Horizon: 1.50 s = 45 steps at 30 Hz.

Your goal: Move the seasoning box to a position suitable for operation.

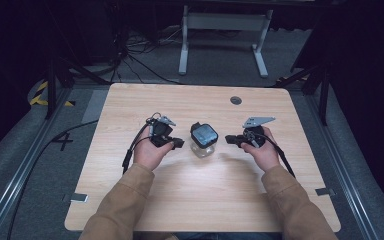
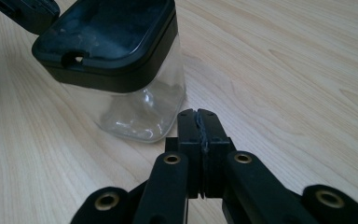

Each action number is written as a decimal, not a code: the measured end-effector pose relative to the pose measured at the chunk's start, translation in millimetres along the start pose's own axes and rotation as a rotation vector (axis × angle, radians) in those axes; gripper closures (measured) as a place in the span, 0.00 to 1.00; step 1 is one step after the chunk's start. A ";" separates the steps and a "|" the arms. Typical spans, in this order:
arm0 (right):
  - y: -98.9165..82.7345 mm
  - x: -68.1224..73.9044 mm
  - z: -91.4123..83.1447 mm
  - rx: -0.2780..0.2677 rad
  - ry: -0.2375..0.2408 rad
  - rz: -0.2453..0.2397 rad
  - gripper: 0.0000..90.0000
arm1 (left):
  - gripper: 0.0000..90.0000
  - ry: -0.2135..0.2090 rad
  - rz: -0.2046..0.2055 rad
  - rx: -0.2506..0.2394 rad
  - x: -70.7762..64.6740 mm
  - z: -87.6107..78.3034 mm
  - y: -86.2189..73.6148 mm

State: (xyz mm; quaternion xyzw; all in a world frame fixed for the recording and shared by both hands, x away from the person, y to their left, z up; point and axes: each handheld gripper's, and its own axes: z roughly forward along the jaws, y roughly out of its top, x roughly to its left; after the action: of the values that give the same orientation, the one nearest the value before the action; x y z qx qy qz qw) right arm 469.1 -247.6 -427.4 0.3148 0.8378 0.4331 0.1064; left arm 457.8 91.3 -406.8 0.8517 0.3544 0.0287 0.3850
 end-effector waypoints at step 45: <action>17.8 41.2 7.2 0.043 0.107 -0.117 1.00 | 0.84 0.035 -0.061 -0.048 25.2 -40.4 -14.2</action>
State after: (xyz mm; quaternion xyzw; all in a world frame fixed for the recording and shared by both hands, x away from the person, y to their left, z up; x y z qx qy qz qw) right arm 448.0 -209.7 -413.7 0.2440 0.8685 0.4241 0.0799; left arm 455.4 139.2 -393.7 0.8304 0.3861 0.0401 0.3996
